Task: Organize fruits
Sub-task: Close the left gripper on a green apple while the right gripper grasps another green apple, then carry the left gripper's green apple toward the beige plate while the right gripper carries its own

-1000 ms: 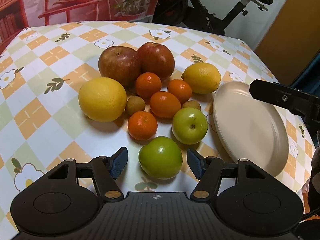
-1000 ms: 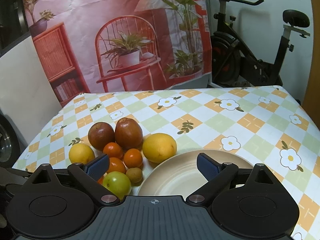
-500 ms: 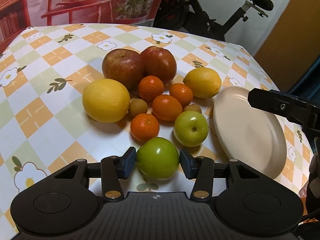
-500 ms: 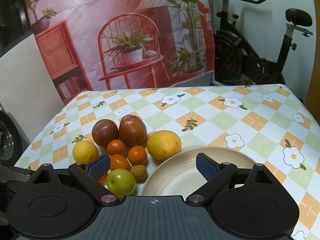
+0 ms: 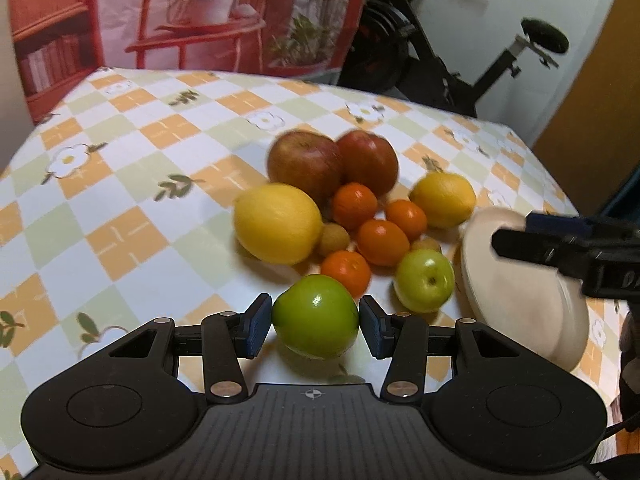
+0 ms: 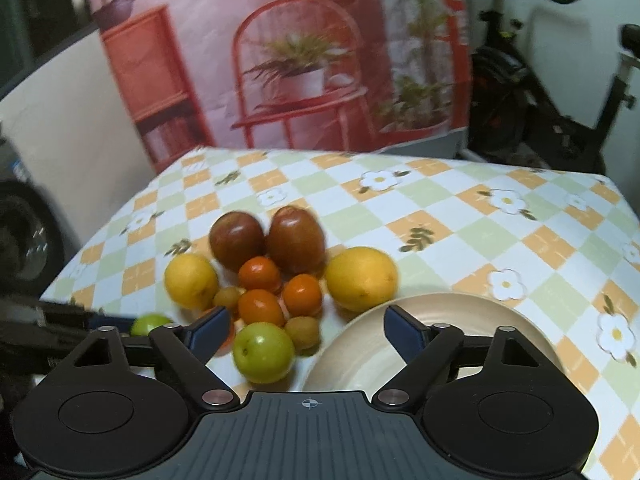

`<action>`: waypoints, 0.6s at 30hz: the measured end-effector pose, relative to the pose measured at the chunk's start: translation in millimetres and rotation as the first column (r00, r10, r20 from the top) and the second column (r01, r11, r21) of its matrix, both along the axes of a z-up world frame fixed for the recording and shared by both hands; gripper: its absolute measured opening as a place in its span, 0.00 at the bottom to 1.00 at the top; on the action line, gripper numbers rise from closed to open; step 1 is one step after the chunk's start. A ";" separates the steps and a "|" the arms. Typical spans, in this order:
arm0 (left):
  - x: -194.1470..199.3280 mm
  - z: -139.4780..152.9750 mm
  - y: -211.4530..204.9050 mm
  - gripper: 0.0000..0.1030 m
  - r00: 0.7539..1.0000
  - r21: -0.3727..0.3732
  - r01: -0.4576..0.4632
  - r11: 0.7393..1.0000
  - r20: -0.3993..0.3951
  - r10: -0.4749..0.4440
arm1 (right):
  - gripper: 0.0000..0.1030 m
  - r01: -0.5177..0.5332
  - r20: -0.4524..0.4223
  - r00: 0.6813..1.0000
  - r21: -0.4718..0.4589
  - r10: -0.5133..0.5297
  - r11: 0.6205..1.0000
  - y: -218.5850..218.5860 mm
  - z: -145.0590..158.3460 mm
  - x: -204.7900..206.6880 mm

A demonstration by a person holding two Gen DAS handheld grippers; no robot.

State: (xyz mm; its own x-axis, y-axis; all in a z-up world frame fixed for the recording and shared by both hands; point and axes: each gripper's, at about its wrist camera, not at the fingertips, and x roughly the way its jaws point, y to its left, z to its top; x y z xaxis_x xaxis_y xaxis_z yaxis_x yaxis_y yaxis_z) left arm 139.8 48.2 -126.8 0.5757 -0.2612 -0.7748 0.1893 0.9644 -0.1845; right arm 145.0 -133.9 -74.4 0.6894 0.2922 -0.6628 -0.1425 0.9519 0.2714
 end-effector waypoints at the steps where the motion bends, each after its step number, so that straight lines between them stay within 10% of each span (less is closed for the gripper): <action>1: -1.0 2.8 3.5 0.49 1.000 -0.003 -0.010 1.000 0.011 0.010 | 0.75 -0.025 -0.009 1.000 -0.003 0.025 1.000 3.0 -0.4 3.3; 18: -11.9 20.4 34.4 0.49 0.992 -0.055 -0.087 0.995 0.088 0.092 | 0.47 -0.211 -0.240 0.951 -0.051 0.193 0.976 42.0 -22.9 41.2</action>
State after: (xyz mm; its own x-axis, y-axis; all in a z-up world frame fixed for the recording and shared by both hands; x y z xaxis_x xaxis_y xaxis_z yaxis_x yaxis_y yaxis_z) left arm 127.9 82.6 -106.4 0.6656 -0.2432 -0.7055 0.1207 0.9680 -0.2198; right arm 186.2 -91.9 -97.3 0.4455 0.3530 -0.8227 -0.2754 0.9285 0.2492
